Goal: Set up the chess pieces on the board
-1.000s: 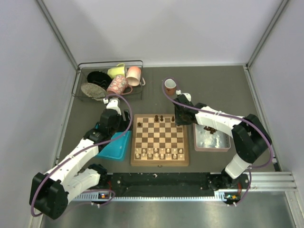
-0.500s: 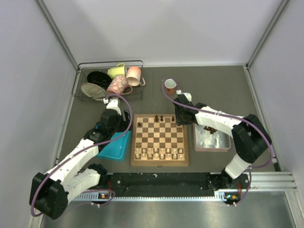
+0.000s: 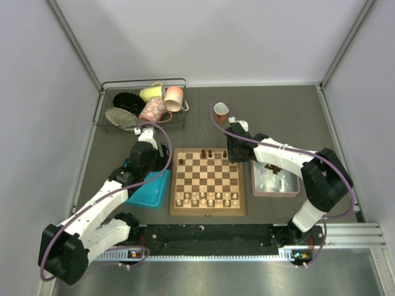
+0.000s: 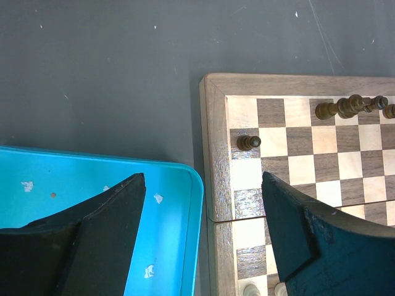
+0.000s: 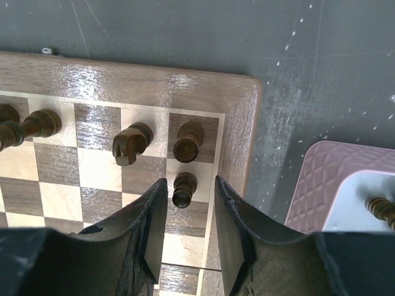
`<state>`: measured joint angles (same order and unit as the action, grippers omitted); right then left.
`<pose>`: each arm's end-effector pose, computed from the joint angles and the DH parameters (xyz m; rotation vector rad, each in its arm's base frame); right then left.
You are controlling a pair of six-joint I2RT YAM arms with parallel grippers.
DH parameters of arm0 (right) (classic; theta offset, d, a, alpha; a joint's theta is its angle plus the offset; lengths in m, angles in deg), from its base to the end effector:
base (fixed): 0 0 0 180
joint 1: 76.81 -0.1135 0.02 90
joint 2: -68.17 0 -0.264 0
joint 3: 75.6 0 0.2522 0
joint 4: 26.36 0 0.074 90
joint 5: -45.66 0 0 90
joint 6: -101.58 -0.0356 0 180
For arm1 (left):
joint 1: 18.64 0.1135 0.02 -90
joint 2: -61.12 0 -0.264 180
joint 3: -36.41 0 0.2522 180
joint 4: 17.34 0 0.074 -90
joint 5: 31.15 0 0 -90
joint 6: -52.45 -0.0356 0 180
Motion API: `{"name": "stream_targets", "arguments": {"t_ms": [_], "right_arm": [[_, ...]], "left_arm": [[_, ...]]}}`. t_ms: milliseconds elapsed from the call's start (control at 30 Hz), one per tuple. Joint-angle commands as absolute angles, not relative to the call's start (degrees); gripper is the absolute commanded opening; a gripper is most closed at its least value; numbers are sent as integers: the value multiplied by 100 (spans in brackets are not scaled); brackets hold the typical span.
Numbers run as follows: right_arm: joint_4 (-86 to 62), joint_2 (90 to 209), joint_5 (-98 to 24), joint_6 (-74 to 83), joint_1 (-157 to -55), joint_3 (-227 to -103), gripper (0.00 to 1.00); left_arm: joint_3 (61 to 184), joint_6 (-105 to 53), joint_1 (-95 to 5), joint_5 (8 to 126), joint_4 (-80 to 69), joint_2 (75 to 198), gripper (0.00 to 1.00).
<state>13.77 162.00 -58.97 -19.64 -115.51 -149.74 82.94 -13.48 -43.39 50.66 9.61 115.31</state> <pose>0.2629 0.1991 0.1982 -0.0787 2.5654 0.1264 0.1886 -0.0814 0.2319 -0.0692 2.1858 -0.3316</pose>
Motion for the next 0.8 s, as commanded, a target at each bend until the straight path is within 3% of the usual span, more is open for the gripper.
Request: {"name": "stream_targets", "arguments": {"t_ms": [0, 267, 467, 700, 767], "right_arm": [[1298, 15924, -5691, -1865, -11495, -15177, 36], [1578, 14799, -5813, -1857, -11504, -15133, 37], [1904, 13683, -5946, -1813, -11495, -14992, 39], [2238, 12856, -6068, -1857, -11495, -14755, 40], [2299, 12690, -6139, -1857, -11487, -14720, 40]], "left_arm": [[8321, -1408, -4351, 5032, 767, 11394, 81], [8620, -1400, -4474, 5059, 794, 11868, 80], [9207, -1435, -4922, 4804, 758, 12991, 79], [9692, -1505, -5037, 4672, 697, 13880, 70], [9832, -1531, -5037, 4663, 679, 14134, 62]]}}
